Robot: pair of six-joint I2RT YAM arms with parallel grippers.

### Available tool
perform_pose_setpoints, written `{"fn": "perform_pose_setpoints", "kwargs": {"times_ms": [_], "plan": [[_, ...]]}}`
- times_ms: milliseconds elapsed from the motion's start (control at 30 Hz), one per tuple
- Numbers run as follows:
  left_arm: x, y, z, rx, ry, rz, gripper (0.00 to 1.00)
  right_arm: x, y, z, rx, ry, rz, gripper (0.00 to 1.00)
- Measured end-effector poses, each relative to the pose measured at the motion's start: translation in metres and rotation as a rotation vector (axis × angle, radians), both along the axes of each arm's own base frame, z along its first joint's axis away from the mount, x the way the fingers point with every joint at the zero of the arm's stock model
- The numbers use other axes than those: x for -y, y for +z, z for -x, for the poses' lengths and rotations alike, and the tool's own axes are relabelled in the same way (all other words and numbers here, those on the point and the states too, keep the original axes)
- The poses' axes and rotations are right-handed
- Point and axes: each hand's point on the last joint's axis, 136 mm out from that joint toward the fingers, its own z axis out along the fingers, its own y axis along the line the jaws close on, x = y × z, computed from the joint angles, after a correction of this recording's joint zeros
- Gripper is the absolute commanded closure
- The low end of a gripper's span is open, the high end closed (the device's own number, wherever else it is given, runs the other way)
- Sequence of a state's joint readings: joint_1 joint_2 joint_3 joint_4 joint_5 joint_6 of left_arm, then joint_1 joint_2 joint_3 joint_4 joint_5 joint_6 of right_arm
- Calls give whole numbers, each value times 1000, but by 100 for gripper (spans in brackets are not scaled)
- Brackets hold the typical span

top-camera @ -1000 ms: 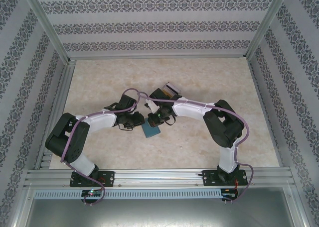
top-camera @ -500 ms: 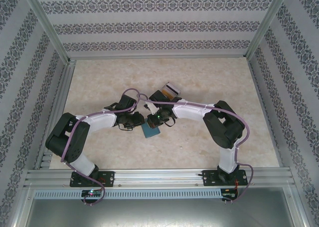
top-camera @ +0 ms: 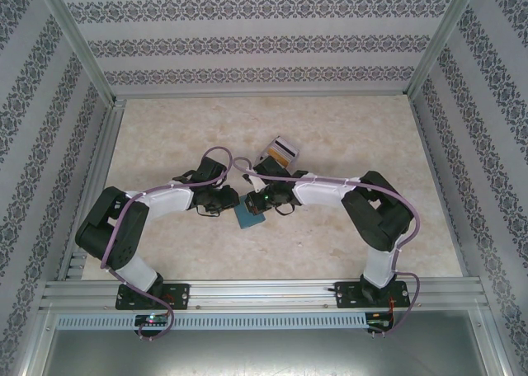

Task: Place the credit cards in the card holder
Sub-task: Close the button on the card holder.

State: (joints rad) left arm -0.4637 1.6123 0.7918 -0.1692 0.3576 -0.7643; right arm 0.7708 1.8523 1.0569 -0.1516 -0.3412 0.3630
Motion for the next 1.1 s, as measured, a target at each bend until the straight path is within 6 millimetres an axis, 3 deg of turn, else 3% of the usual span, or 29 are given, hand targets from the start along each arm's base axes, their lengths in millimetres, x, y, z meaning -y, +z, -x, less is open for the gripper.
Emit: {"fn": "perform_pose_setpoints", "kwargs": {"times_ms": [533,1100], "plan": [[0,0,0,0,3,-2,74,2,-6,4,61,-72,-44,98],[-1,-1,0,4,5,-13,74,-2,-11,5,199,-155,39,98]]}}
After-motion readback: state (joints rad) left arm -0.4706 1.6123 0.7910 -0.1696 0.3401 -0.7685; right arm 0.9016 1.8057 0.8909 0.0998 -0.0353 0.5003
